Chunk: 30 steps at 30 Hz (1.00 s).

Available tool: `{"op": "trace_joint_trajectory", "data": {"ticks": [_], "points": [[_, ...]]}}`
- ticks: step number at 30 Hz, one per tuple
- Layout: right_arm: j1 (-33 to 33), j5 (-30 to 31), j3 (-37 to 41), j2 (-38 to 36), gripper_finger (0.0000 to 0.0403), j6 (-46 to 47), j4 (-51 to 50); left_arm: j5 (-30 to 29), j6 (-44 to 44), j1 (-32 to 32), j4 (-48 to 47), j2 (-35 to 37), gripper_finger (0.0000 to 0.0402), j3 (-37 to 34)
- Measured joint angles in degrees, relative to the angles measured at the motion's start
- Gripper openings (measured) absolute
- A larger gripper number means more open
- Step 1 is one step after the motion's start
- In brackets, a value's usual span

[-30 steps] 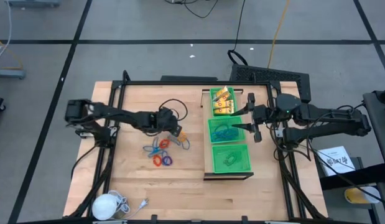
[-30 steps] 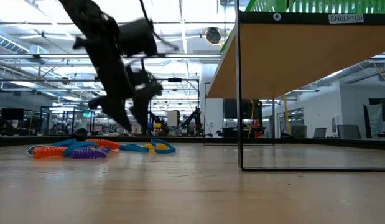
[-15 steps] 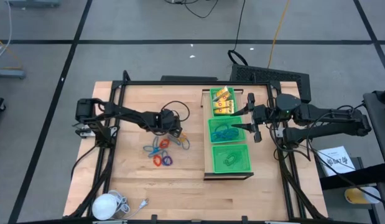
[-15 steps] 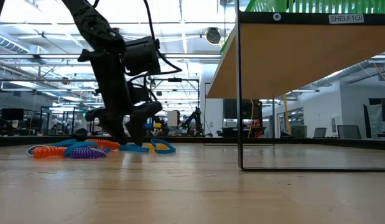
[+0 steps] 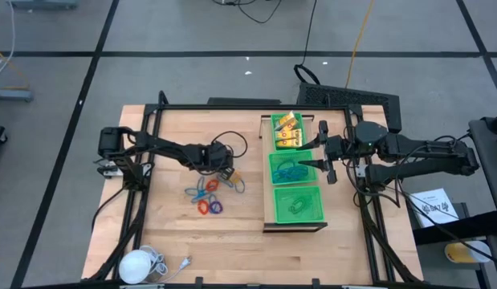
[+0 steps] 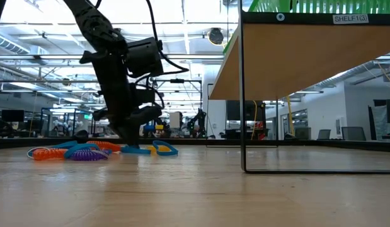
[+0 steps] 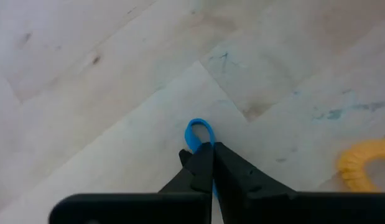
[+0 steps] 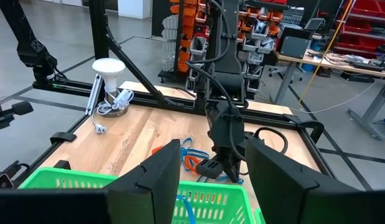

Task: Pick & Place Office Desk Supplies
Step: Put the blue rubber band into the middle green bin

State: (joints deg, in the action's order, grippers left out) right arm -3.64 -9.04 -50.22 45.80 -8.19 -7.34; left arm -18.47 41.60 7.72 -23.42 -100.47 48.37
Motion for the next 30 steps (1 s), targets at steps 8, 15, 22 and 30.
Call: {"op": "trace_joint_trajectory", "data": {"ticks": [8, 15, 22, 30], "points": [[0.0, 0.0, 1.4, 0.0, 0.0171, 0.2, 0.2, -4.2, -8.1, 0.0, -0.4, 8.0, 0.0005, 1.2], [0.0, 0.0, 4.1, 0.0, 0.0171, 0.1, 6.8, -7.8, -15.4, -1.3, 3.2, 20.5, 0.0003, 1.3], [0.0, 0.0, 8.1, 0.0, 0.0171, 0.0, 16.5, -8.1, -32.6, -5.5, 17.1, 28.2, 0.0003, 1.3], [0.0, 0.0, 15.6, 4.6, 0.0171, 2.0, 36.8, 4.5, -48.8, -8.6, 36.0, 28.4, 0.0004, 1.4]]}}
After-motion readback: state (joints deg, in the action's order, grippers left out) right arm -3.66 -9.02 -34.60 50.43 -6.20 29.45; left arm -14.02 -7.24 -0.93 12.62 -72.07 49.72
